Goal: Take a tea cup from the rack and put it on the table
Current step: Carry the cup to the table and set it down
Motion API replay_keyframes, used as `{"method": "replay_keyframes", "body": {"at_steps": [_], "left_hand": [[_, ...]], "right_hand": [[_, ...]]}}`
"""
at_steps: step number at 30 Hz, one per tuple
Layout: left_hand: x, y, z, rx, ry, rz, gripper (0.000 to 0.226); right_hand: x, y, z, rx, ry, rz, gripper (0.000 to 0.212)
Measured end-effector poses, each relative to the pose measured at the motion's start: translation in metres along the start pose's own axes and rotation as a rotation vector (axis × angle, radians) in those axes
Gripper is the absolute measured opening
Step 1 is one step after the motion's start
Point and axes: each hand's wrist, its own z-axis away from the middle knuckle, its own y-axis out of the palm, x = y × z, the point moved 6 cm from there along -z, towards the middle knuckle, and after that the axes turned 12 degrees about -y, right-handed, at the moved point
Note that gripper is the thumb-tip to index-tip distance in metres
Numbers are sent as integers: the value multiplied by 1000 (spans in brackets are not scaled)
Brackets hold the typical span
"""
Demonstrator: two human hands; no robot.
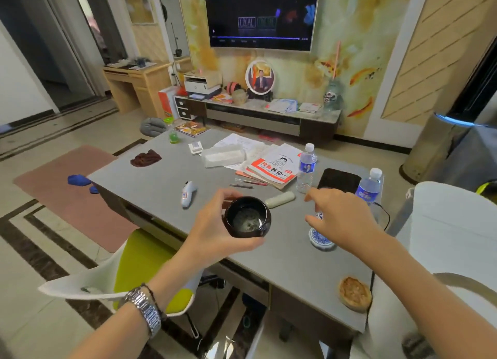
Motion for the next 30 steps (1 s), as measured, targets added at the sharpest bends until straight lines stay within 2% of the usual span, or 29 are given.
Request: {"method": "replay_keyframes", "body": {"at_steps": [7, 16, 24, 30], "left_hand": [[59, 46, -73, 215, 80, -15, 75], [148, 111, -159, 437, 31, 30, 76], [220, 181, -182, 507, -138, 19, 78], [256, 214, -189, 515, -179, -34, 79]], "right_hand": [[-32, 69, -33, 83, 204, -71, 36], [-59, 158, -42, 173, 490, -100, 31], [-85, 232, -45, 255, 546, -145, 34], [-89, 283, -47, 305, 531, -205, 34]]}}
